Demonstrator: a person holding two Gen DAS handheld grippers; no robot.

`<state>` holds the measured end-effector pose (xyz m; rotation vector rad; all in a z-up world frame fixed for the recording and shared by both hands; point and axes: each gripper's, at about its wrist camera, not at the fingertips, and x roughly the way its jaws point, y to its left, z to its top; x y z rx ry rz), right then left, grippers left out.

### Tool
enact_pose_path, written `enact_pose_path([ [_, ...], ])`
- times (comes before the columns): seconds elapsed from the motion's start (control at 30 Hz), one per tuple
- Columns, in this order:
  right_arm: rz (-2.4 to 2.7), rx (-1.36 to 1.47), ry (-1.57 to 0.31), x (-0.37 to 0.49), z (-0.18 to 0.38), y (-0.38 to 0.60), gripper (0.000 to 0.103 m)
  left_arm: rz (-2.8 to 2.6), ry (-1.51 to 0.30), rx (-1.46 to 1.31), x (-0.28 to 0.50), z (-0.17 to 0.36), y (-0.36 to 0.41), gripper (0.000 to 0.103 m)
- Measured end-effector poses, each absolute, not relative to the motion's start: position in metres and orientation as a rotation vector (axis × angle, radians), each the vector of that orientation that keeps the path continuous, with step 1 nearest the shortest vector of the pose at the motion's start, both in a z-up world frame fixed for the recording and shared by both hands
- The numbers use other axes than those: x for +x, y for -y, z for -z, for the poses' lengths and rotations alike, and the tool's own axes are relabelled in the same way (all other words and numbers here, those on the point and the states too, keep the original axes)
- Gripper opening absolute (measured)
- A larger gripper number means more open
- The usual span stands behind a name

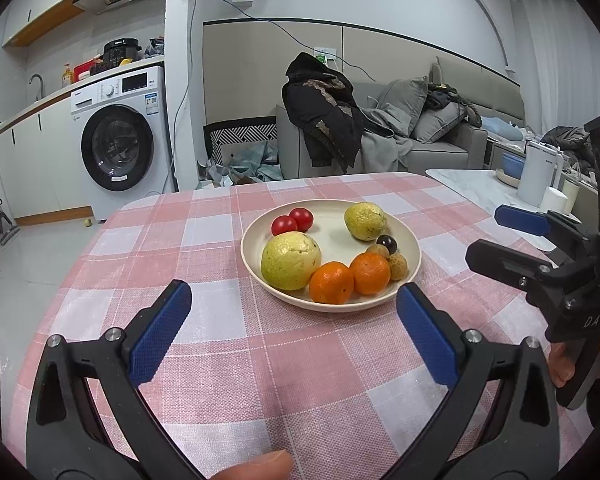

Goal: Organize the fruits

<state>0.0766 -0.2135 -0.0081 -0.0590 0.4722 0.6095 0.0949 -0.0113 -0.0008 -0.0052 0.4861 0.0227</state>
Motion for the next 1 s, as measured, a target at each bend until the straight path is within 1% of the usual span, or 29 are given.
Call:
enact_pose_path([
  [1.0,-0.611,-0.063,-0.478,0.0764,0.0092,0.2121,0.103,-0.022,-0.491,-0.002,0.0975,0.0023,0.0120,0.102],
])
